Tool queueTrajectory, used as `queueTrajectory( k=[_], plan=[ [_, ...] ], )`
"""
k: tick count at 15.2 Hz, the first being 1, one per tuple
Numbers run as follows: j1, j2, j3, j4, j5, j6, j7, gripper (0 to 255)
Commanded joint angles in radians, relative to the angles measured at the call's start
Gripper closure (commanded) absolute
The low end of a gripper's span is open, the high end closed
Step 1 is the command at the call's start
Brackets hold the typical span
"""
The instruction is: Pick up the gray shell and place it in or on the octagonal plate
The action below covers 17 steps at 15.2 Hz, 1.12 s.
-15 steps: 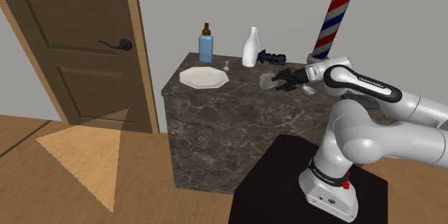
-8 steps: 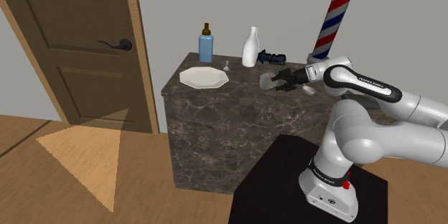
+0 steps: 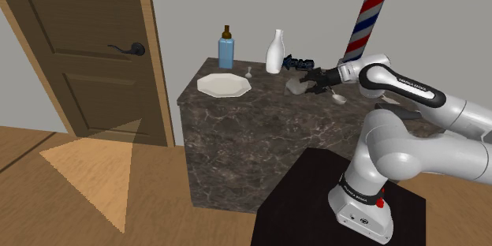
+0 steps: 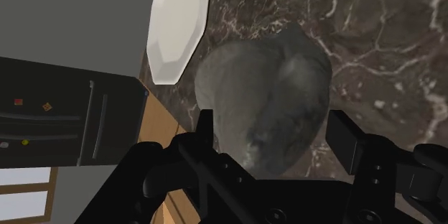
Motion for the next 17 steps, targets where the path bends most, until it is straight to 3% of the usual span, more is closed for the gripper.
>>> queueTrajectory(
  k=[1, 9, 17],
  plan=[
    [0.000, -0.006, 0.033, 0.007, 0.019, -0.017, 0.013, 255],
    [0.024, -0.015, 0.141, 0.043, 0.078, -0.066, 0.061, 255],
    [0.308, 0.193, 0.109, 0.065, -0.017, 0.239, 0.250, 255]
  ],
)
